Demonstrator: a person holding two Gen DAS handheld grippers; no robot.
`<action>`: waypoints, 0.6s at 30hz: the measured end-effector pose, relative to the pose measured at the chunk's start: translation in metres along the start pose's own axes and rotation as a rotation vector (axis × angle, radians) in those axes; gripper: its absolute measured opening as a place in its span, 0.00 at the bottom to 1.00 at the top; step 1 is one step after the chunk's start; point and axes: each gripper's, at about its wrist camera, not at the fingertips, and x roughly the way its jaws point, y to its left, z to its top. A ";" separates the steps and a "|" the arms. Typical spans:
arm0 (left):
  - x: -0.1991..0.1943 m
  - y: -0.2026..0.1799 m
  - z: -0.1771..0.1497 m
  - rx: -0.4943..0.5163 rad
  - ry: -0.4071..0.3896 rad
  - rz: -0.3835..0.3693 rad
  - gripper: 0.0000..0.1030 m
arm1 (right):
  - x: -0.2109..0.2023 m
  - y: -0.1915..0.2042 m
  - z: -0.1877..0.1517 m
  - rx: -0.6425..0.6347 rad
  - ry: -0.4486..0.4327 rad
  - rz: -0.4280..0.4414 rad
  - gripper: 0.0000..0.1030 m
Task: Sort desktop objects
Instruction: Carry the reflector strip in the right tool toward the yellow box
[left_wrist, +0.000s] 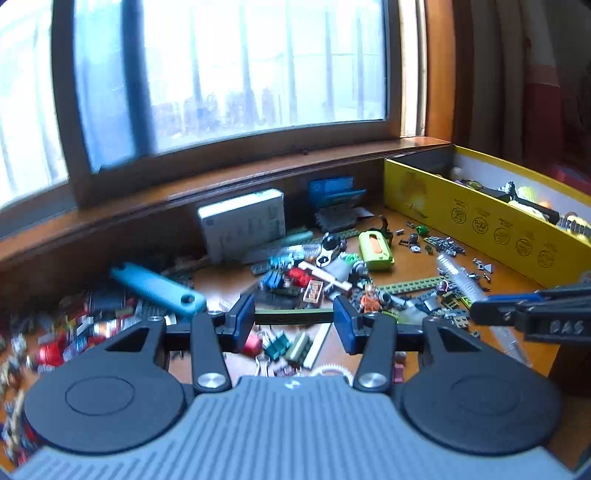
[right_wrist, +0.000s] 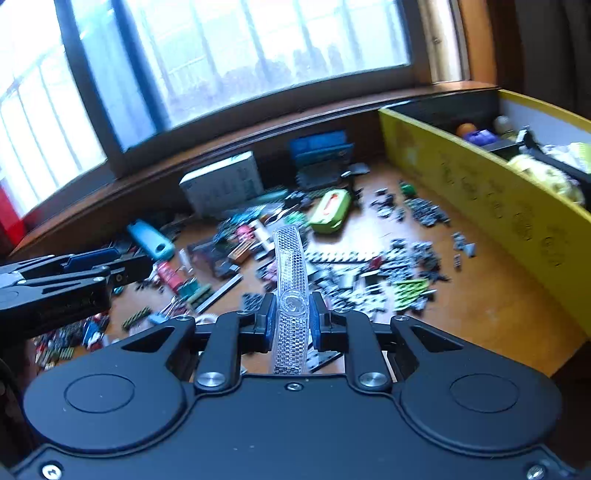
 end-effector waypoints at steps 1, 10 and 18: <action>0.001 -0.002 0.003 0.020 -0.008 0.009 0.49 | -0.002 -0.004 0.001 0.015 -0.011 -0.008 0.17; 0.016 -0.038 0.025 0.091 -0.026 -0.055 0.49 | -0.017 -0.041 0.010 0.081 -0.056 -0.059 0.17; 0.048 -0.109 0.055 0.093 -0.030 -0.150 0.49 | -0.025 -0.096 0.039 0.073 -0.068 -0.072 0.17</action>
